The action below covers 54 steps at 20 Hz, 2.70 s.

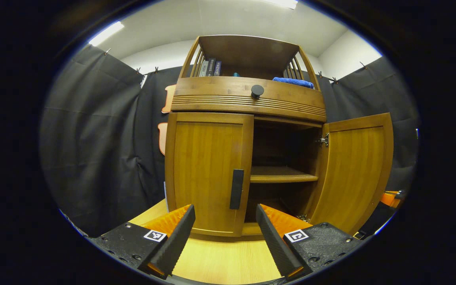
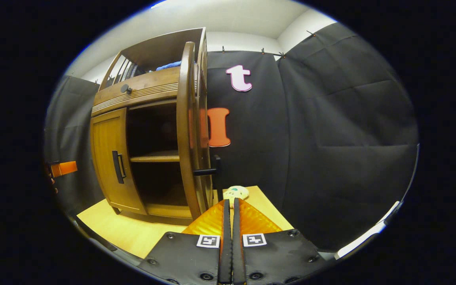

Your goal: Open the right door of the double-door shoe cabinet with the right hand, and open the left door with the left hand.

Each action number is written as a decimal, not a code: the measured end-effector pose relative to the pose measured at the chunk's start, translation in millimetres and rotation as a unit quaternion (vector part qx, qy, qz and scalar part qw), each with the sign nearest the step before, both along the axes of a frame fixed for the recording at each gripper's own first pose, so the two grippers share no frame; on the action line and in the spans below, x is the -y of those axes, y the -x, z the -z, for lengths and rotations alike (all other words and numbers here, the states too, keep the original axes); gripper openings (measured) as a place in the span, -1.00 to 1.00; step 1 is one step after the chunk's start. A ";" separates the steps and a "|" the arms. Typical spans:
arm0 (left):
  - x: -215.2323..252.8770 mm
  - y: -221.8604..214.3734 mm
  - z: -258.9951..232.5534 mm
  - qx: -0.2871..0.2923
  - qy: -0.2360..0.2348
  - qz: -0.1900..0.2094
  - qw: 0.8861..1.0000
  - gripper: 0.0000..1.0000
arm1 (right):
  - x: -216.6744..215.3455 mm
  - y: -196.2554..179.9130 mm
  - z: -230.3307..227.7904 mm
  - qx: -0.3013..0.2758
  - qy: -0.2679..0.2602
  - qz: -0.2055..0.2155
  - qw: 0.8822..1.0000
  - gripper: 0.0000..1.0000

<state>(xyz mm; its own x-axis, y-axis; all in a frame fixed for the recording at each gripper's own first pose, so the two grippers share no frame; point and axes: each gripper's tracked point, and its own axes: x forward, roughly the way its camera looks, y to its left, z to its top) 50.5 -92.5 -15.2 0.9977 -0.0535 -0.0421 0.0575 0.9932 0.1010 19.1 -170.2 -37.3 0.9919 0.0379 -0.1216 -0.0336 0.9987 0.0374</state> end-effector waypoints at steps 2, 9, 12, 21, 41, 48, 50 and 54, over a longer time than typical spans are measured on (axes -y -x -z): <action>5.8 -10.2 0.6 0.001 -0.005 0.007 1.000 0.79 | 6.4 5.7 0.1 -0.004 -0.007 0.011 1.000 -0.84; 14.2 -47.9 7.7 -0.001 -0.003 0.025 1.000 0.79 | 35.0 32.4 -17.4 0.002 -0.023 0.073 0.997 -0.60; 16.9 -64.2 12.6 -0.002 -0.004 0.026 1.000 0.79 | 39.9 39.3 -26.9 0.006 -0.015 0.086 0.996 -0.74; 9.7 -133.7 28.5 0.006 -0.016 0.016 1.000 0.79 | 43.2 47.5 -26.3 -0.006 -0.007 0.109 0.994 0.12; 12.6 -211.3 86.0 -0.031 0.007 0.055 0.998 0.29 | 67.6 53.8 -19.1 -0.025 -0.006 0.176 0.984 0.97; 20.0 -212.5 89.4 -0.034 0.004 0.061 0.998 -0.33 | 63.3 53.3 -18.1 -0.025 -0.009 0.175 0.984 0.87; 20.4 -212.4 89.5 -0.033 -0.005 0.062 0.998 -0.34 | 63.1 55.9 -17.4 -0.026 -0.010 0.174 0.984 0.87; 19.2 -208.4 88.0 -0.024 0.001 0.053 0.998 -0.57 | 61.9 58.5 -17.5 -0.025 -0.014 0.173 0.985 0.87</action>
<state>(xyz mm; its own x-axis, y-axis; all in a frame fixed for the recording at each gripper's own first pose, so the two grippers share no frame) 258.8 -111.7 -103.2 0.9831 -0.1592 -0.0904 0.1675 0.9814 0.0935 -39.4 -232.1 -19.8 0.9391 -0.2967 -0.1735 0.3106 0.9487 0.0588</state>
